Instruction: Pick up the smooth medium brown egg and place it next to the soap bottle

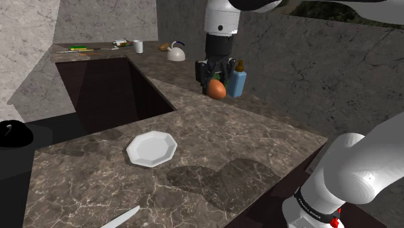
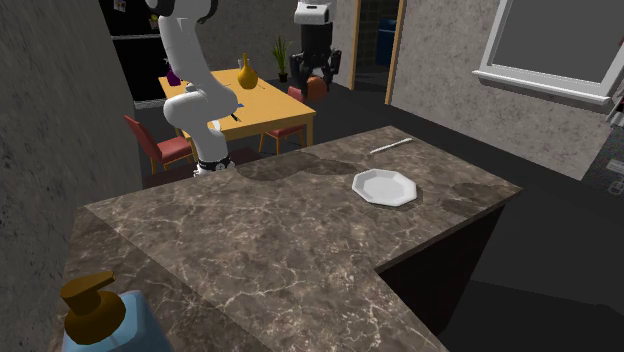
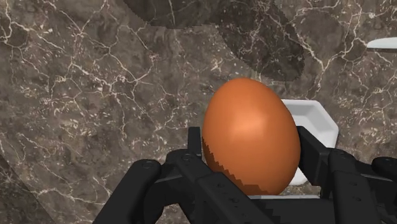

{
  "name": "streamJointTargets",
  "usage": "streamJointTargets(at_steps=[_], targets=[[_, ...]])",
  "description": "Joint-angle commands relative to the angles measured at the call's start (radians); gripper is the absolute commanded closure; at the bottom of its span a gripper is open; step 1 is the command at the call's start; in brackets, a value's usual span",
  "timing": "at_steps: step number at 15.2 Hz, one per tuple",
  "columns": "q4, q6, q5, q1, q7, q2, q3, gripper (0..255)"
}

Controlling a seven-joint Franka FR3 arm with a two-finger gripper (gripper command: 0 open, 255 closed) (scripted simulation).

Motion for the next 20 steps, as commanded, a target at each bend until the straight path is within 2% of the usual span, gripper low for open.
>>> streamJointTargets(at_steps=[1,7,13,20], targets=[[0.032,-0.027,-0.002,-0.001,0.002,0.006,-0.001,255],[0.134,-0.107,-0.008,-0.004,0.009,0.028,-0.003,255],[0.097,-0.114,-0.041,-0.054,-0.144,-0.006,-0.107,255],[0.103,-0.119,-0.09,-0.115,-0.317,0.005,-0.224,255]])
